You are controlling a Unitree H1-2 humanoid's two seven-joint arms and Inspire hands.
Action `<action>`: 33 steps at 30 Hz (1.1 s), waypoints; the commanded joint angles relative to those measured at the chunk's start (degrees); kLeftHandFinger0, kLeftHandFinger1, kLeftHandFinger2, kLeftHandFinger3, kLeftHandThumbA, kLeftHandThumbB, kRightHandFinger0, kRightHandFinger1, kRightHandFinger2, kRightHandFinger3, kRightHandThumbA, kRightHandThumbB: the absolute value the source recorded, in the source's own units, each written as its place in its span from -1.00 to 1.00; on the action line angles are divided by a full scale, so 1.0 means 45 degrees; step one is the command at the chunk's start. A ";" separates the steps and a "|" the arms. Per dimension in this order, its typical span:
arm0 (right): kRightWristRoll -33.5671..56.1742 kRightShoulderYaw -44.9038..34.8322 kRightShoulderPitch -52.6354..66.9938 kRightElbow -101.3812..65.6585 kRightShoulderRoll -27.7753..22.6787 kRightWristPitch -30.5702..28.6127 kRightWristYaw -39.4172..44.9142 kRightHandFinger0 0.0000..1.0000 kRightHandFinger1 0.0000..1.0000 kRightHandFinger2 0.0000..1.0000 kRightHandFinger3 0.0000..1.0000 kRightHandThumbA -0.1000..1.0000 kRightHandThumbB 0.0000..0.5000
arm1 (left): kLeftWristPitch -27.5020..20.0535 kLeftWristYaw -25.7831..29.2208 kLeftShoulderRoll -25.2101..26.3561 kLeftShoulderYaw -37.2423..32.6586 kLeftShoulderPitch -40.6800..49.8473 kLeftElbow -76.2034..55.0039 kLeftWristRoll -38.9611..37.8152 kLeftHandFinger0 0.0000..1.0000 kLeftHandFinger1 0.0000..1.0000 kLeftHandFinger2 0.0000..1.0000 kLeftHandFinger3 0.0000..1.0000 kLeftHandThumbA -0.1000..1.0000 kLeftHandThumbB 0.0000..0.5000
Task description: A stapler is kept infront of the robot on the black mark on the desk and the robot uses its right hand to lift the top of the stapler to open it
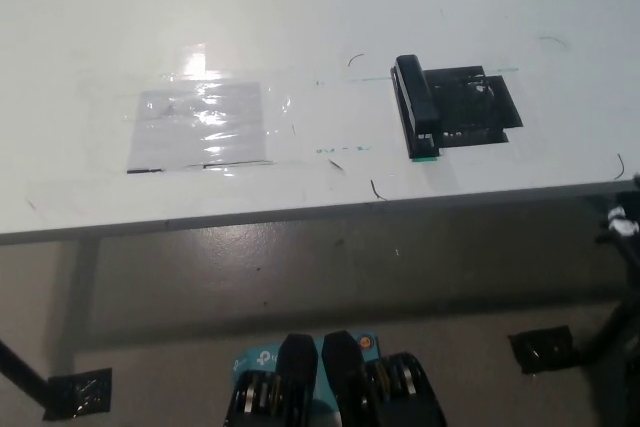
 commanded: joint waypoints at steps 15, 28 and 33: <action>0.1562 0.1821 -0.2890 -0.0348 0.1137 0.2249 -0.0597 -0.48 -0.41 -0.17 0.45 0.30 -1.00 | 0.0046 -0.0191 0.0137 0.0177 -0.0062 -0.0370 -0.0687 0.13 0.17 0.46 0.79 -0.27 -0.40; 0.5963 0.2501 -0.3329 0.1062 0.1835 0.2250 -0.2983 0.21 0.38 0.80 1.00 0.67 -1.00 | -0.0134 -0.0155 0.0187 0.0035 -0.0065 -0.0229 -0.0644 0.22 0.21 0.51 0.85 -0.21 -0.42; 0.7648 0.1883 -0.3627 0.1335 0.2395 0.2250 -0.4020 0.36 0.59 0.99 1.00 0.88 -1.00 | -0.0033 0.0068 0.0116 0.0062 -0.0118 -0.0419 -0.0587 0.17 0.20 0.51 0.84 -0.24 -0.42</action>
